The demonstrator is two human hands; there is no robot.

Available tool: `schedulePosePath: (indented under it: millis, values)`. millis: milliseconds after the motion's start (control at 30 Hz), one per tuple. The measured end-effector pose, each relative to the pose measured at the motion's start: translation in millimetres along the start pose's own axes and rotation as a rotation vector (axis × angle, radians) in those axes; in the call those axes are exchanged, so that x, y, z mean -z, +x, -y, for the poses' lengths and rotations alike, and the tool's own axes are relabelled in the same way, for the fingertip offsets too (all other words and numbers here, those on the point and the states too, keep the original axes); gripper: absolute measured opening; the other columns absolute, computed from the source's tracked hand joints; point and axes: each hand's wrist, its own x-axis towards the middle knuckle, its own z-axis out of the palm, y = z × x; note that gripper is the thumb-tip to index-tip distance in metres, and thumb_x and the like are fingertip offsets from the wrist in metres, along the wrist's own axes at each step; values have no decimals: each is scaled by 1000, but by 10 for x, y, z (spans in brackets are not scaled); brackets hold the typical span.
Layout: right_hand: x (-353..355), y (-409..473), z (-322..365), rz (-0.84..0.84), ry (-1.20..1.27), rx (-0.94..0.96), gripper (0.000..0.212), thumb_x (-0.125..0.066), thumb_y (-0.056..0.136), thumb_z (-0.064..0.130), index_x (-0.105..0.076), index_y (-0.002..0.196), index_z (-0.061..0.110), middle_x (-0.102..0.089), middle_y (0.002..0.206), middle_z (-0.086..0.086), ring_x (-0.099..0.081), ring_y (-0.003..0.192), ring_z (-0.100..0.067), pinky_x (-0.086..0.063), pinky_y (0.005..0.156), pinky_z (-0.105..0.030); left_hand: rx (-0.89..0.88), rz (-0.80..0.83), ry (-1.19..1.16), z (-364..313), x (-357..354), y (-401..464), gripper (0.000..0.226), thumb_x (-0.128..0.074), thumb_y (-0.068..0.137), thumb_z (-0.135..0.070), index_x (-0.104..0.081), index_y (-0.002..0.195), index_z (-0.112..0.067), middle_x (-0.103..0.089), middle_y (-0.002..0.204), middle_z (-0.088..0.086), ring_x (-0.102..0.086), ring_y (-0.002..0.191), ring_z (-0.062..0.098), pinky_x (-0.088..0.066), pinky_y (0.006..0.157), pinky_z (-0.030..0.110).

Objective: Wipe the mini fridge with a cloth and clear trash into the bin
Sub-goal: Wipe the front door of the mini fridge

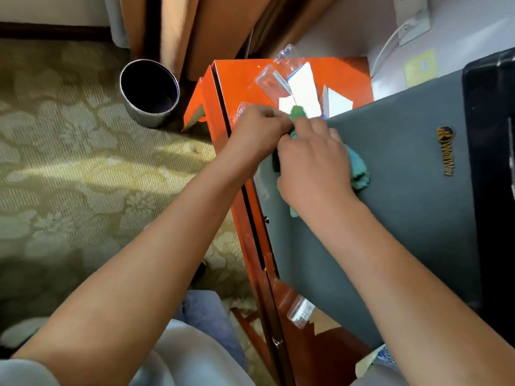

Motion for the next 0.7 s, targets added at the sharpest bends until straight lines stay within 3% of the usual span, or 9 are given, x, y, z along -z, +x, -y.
schedulePosePath:
  millis: [67,167,333,433,533,600,700]
  values:
    - [-256,117,158,78,-14,41,33,-51,96,18,-62,126,14,-38,150,-12,-34,135,-30,-29,109,-39,64,-46,-15,305,82,96,8,-66,86,-6,-70,86,1,-58,76,13,-50,70,19,-41,64,33]
    - [-522,109,318,149,-52,81,34,-47,98,16,-60,129,13,-43,144,-11,-36,133,-29,-30,107,-37,144,-87,-80,695,118,131,13,-70,85,-6,-74,91,5,-71,85,16,-61,77,19,-50,71,33]
    - [-437,-176,186,199,-116,137,35,-51,95,20,-59,129,17,-47,136,-7,-39,129,-27,-32,106,-36,174,-57,-103,866,-50,-59,13,-70,88,-3,-77,97,3,-75,89,13,-65,77,14,-53,72,29]
    - [-364,-231,116,153,-130,111,33,-53,95,22,-60,127,18,-49,135,-7,-40,127,-27,-32,104,-36,149,-16,-124,805,-78,-63,10,-71,88,-6,-78,93,-1,-75,82,6,-65,73,11,-54,67,25]
    - [-517,-184,207,131,-163,102,37,-56,94,22,-59,130,15,-49,137,-9,-41,127,-28,-33,104,-37,159,-34,-146,884,-43,32,9,-72,87,-4,-79,92,-1,-78,91,12,-70,81,16,-59,79,33]
    - [-736,-126,327,165,-162,108,37,-53,96,20,-58,132,14,-48,138,-9,-41,127,-28,-33,105,-37,191,-65,-119,1063,-7,100,7,-72,86,-3,-78,84,-6,-77,88,11,-69,80,19,-58,79,35]
    - [-1103,-120,483,269,-158,110,36,-45,99,19,-58,133,16,-50,137,-8,-40,128,-27,-33,105,-37,294,-77,-62,1411,13,118,22,-71,87,-1,-71,69,-14,-69,75,7,-61,74,18,-51,70,31]
